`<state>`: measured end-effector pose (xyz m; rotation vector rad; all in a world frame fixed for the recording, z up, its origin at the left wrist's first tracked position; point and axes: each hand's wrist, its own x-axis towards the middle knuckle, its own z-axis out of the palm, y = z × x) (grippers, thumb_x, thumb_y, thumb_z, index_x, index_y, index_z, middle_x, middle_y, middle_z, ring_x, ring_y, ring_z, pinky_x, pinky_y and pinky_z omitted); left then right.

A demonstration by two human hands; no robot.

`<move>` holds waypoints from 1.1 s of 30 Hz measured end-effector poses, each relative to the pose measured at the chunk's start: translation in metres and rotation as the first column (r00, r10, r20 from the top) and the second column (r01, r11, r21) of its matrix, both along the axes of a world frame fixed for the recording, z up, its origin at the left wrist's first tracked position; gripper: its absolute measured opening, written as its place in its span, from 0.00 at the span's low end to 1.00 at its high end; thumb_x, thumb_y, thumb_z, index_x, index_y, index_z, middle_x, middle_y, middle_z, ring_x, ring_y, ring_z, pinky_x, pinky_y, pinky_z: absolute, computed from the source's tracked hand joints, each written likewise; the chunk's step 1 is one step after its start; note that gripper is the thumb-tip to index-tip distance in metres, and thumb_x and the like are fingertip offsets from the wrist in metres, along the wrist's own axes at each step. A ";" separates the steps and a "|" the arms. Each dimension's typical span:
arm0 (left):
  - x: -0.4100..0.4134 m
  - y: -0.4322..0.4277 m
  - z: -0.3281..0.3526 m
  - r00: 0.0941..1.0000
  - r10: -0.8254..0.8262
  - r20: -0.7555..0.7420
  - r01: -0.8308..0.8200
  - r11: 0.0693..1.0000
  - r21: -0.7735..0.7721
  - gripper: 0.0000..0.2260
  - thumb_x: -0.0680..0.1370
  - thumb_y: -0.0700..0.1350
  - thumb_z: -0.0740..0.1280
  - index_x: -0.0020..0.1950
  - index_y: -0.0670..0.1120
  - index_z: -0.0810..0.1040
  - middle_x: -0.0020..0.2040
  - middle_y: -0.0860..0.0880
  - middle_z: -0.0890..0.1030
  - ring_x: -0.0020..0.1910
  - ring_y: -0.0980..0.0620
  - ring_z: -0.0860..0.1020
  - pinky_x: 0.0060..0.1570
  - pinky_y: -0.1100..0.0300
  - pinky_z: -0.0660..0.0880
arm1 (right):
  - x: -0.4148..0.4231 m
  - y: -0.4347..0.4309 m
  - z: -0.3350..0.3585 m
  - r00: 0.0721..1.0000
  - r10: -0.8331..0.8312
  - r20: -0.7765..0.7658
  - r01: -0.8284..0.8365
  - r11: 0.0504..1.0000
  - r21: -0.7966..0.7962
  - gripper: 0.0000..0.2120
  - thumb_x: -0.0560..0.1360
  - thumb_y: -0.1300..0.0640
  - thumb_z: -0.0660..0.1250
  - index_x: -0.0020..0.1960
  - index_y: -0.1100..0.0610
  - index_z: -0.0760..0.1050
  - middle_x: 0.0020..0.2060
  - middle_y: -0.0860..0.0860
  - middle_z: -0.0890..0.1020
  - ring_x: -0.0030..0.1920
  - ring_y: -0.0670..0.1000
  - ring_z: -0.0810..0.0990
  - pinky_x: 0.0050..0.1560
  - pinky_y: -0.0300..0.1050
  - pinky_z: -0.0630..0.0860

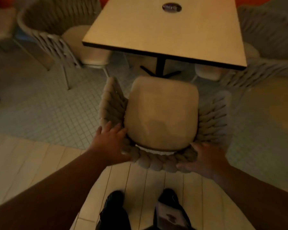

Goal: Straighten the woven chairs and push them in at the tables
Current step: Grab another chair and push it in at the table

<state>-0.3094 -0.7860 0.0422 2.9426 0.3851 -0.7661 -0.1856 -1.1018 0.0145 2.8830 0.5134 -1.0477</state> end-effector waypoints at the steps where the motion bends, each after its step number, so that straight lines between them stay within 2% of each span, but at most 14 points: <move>1: 0.007 0.005 -0.010 0.998 -0.042 -0.039 0.042 0.999 -0.006 0.54 0.63 0.80 0.64 0.83 0.59 0.51 0.83 0.52 0.56 0.82 0.41 0.51 0.78 0.38 0.52 | -0.002 0.006 -0.005 1.000 -0.007 -0.009 0.007 1.000 -0.001 0.70 0.46 0.09 0.53 0.82 0.42 0.54 0.81 0.50 0.60 0.80 0.58 0.57 0.77 0.61 0.58; 3: 0.016 0.009 -0.030 0.974 -0.191 -0.119 0.189 0.982 -0.023 0.52 0.61 0.83 0.60 0.81 0.60 0.58 0.80 0.54 0.64 0.80 0.44 0.58 0.78 0.40 0.52 | -0.010 0.016 -0.011 0.996 0.088 0.002 -0.087 0.992 -0.094 0.67 0.48 0.09 0.51 0.80 0.40 0.58 0.79 0.48 0.63 0.79 0.57 0.58 0.77 0.66 0.52; 5: 0.021 0.013 -0.050 0.932 -0.313 -0.182 0.314 0.949 -0.020 0.53 0.56 0.87 0.53 0.77 0.62 0.66 0.74 0.56 0.72 0.74 0.48 0.67 0.75 0.41 0.55 | -0.019 0.025 -0.019 0.981 0.196 -0.007 -0.193 0.961 -0.198 0.63 0.48 0.09 0.50 0.77 0.39 0.65 0.75 0.45 0.69 0.77 0.55 0.62 0.76 0.67 0.50; 7: 0.024 0.015 -0.062 0.929 -0.326 -0.176 0.331 0.944 -0.001 0.55 0.52 0.88 0.52 0.72 0.62 0.72 0.63 0.58 0.78 0.64 0.51 0.73 0.69 0.46 0.62 | -0.022 0.026 -0.023 0.976 0.213 0.051 -0.202 0.964 -0.171 0.57 0.47 0.10 0.51 0.67 0.37 0.76 0.61 0.39 0.78 0.70 0.49 0.71 0.71 0.58 0.57; 8: 0.026 0.016 -0.065 0.931 -0.326 -0.166 0.330 0.944 -0.002 0.54 0.51 0.88 0.52 0.69 0.62 0.75 0.56 0.59 0.79 0.57 0.52 0.74 0.64 0.48 0.65 | -0.021 0.026 -0.024 0.977 0.196 0.088 -0.182 0.972 -0.148 0.53 0.47 0.10 0.52 0.62 0.37 0.79 0.53 0.37 0.80 0.66 0.47 0.75 0.67 0.53 0.60; 10: 0.030 0.016 -0.066 0.928 -0.341 -0.152 0.345 0.939 0.001 0.50 0.52 0.88 0.53 0.64 0.62 0.78 0.46 0.60 0.76 0.48 0.53 0.70 0.56 0.50 0.65 | -0.020 0.025 -0.028 0.973 0.191 0.130 -0.175 0.977 -0.123 0.49 0.47 0.10 0.53 0.55 0.38 0.81 0.45 0.38 0.80 0.59 0.46 0.78 0.62 0.50 0.62; 12: 0.028 0.013 -0.066 0.936 -0.321 -0.144 0.326 0.945 0.008 0.49 0.52 0.88 0.53 0.63 0.61 0.78 0.46 0.60 0.78 0.49 0.52 0.72 0.56 0.49 0.64 | -0.019 0.021 -0.030 0.971 0.197 0.138 -0.182 0.977 -0.114 0.48 0.46 0.10 0.52 0.51 0.39 0.81 0.41 0.39 0.78 0.57 0.45 0.79 0.60 0.49 0.63; 14: 0.021 0.008 -0.063 0.950 -0.287 -0.126 0.289 0.957 0.000 0.48 0.52 0.87 0.55 0.61 0.60 0.79 0.46 0.59 0.79 0.50 0.51 0.73 0.59 0.49 0.63 | -0.018 0.017 -0.030 0.963 0.215 0.166 -0.199 0.974 -0.108 0.51 0.42 0.07 0.44 0.45 0.39 0.80 0.37 0.40 0.75 0.54 0.45 0.80 0.58 0.48 0.63; 16: 0.018 0.002 -0.060 0.949 -0.286 -0.133 0.286 0.958 -0.022 0.45 0.54 0.87 0.57 0.58 0.59 0.81 0.44 0.59 0.78 0.47 0.52 0.70 0.60 0.49 0.63 | -0.017 0.013 -0.029 0.957 0.231 0.173 -0.210 0.969 -0.131 0.55 0.39 0.09 0.37 0.43 0.41 0.80 0.37 0.41 0.77 0.54 0.45 0.80 0.58 0.48 0.63; 18: 0.017 0.002 -0.058 0.944 -0.304 -0.129 0.303 0.953 -0.024 0.43 0.56 0.86 0.57 0.56 0.58 0.82 0.42 0.59 0.77 0.46 0.52 0.69 0.60 0.49 0.64 | -0.014 0.014 -0.031 0.963 0.221 0.153 -0.201 0.971 -0.132 0.57 0.37 0.09 0.37 0.45 0.41 0.80 0.42 0.41 0.81 0.55 0.44 0.79 0.60 0.48 0.63; 22: 0.023 0.016 -0.056 0.944 -0.308 -0.123 0.309 0.951 -0.009 0.43 0.56 0.86 0.56 0.57 0.58 0.81 0.41 0.59 0.73 0.45 0.52 0.71 0.61 0.49 0.64 | -0.010 0.025 -0.034 0.965 0.232 0.126 -0.216 0.968 -0.128 0.55 0.39 0.08 0.41 0.45 0.42 0.79 0.41 0.42 0.81 0.53 0.45 0.80 0.58 0.50 0.63; 25: 0.027 0.029 -0.058 0.953 -0.273 -0.133 0.277 0.961 0.013 0.45 0.52 0.86 0.56 0.59 0.59 0.79 0.39 0.60 0.73 0.46 0.52 0.74 0.60 0.50 0.64 | -0.008 0.037 -0.035 0.963 0.246 0.112 -0.231 0.965 -0.127 0.50 0.46 0.09 0.51 0.47 0.45 0.81 0.40 0.41 0.81 0.51 0.45 0.78 0.59 0.51 0.61; 30: 0.037 0.035 -0.056 0.939 -0.308 -0.152 0.321 0.944 0.072 0.43 0.55 0.84 0.58 0.62 0.62 0.76 0.35 0.61 0.63 0.45 0.54 0.68 0.59 0.52 0.63 | -0.003 0.046 -0.034 0.965 0.238 0.108 -0.229 0.969 -0.091 0.47 0.48 0.10 0.54 0.45 0.46 0.80 0.38 0.43 0.79 0.49 0.48 0.78 0.61 0.53 0.62; 33: 0.039 0.035 -0.058 0.938 -0.300 -0.174 0.320 0.942 0.102 0.46 0.53 0.86 0.55 0.59 0.59 0.80 0.37 0.60 0.73 0.45 0.54 0.74 0.57 0.53 0.64 | -0.003 0.046 -0.033 0.966 0.241 0.090 -0.235 0.969 -0.071 0.44 0.50 0.11 0.55 0.43 0.46 0.77 0.38 0.43 0.78 0.49 0.49 0.78 0.60 0.53 0.61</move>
